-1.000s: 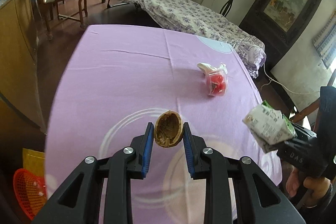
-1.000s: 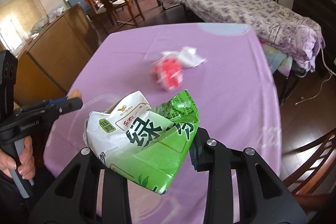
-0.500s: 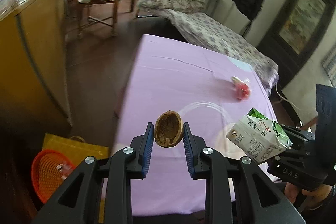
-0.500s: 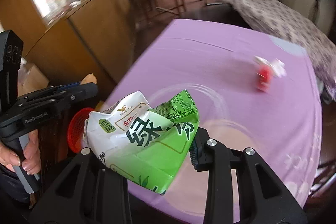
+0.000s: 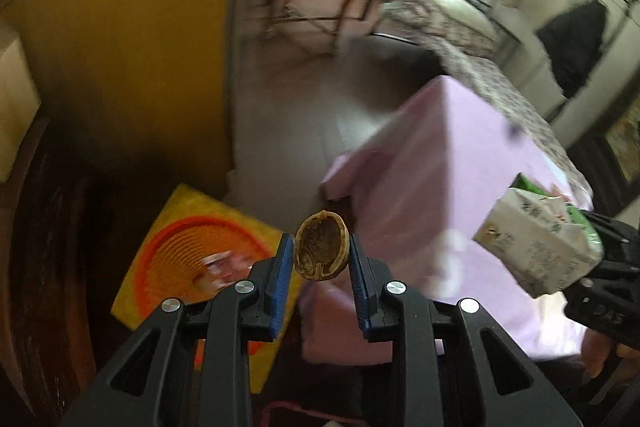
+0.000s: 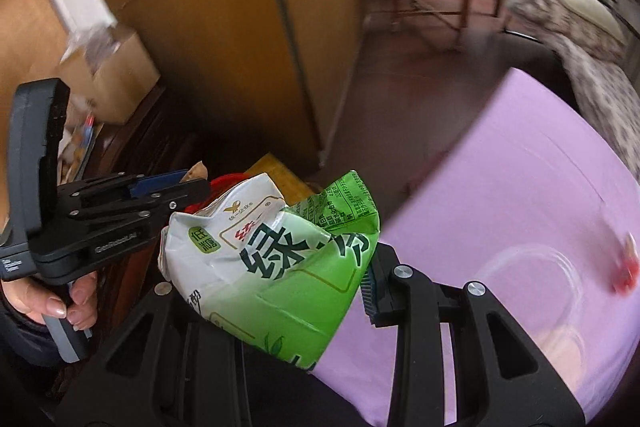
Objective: Collect trash
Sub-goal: 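Carry shell and carton to the red wastebasket and release both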
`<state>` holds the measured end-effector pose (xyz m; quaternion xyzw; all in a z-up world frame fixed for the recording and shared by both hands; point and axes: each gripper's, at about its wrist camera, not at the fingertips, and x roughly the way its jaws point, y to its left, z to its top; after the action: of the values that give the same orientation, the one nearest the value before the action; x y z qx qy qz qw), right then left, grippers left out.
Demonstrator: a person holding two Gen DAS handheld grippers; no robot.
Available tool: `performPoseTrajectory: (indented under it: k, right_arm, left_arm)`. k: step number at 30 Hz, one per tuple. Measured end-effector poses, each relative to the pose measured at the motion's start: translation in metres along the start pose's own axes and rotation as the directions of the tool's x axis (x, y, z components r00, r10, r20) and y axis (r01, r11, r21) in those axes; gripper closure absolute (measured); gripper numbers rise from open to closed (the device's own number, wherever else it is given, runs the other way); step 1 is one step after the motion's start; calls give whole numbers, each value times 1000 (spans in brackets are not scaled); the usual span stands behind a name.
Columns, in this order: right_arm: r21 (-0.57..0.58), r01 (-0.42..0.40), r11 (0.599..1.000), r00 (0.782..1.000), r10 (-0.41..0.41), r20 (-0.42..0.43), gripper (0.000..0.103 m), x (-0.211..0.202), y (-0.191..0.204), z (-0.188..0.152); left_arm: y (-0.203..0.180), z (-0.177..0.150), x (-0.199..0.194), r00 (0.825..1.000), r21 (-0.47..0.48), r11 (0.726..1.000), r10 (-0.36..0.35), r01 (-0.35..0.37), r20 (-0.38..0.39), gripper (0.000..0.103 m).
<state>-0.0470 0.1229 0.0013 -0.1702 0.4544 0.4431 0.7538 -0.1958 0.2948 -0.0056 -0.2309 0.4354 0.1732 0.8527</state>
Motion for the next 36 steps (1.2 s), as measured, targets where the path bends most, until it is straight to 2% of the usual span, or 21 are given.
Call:
performPoseTrajectory:
  k: [6, 14, 19, 30, 31, 32, 33, 34, 36]
  right_arm:
    - [-110, -45, 993, 996, 36, -84, 69, 45, 49, 18]
    - [-192, -89, 977, 979, 51, -196, 69, 93, 91, 27]
    - [-206, -106, 973, 968, 54, -244, 69, 120, 106, 29]
    - [-122, -134, 984, 934, 84, -346, 67, 180, 118, 29]
    - [-109, -141, 984, 931, 95, -353, 60, 183, 118, 29]
    - [-95, -148, 984, 927, 105, -360, 47, 184, 117, 29]
    - [-91, -150, 985, 927, 108, -359, 41, 185, 117, 28]
    - [-93, -141, 986, 933, 101, -346, 36, 185, 118, 28]
    - [-104, -131, 986, 941, 91, -325, 35, 184, 118, 29]
  left_arm:
    - [60, -10, 13, 997, -93, 993, 62, -66, -50, 75]
    - [108, -31, 33, 988, -168, 979, 98, -117, -117, 75]
    - [121, -40, 49, 981, -189, 971, 116, -145, -157, 75]
    - [135, -56, 85, 966, -232, 955, 135, -186, -218, 74]
    - [135, -57, 86, 966, -235, 954, 136, -188, -222, 68]
    - [136, -58, 87, 964, -237, 952, 139, -193, -225, 65]
    - [136, -58, 88, 963, -236, 951, 147, -200, -225, 62]
    - [136, -59, 88, 961, -231, 950, 158, -211, -226, 62]
    - [136, -59, 88, 960, -230, 949, 161, -214, -229, 61]
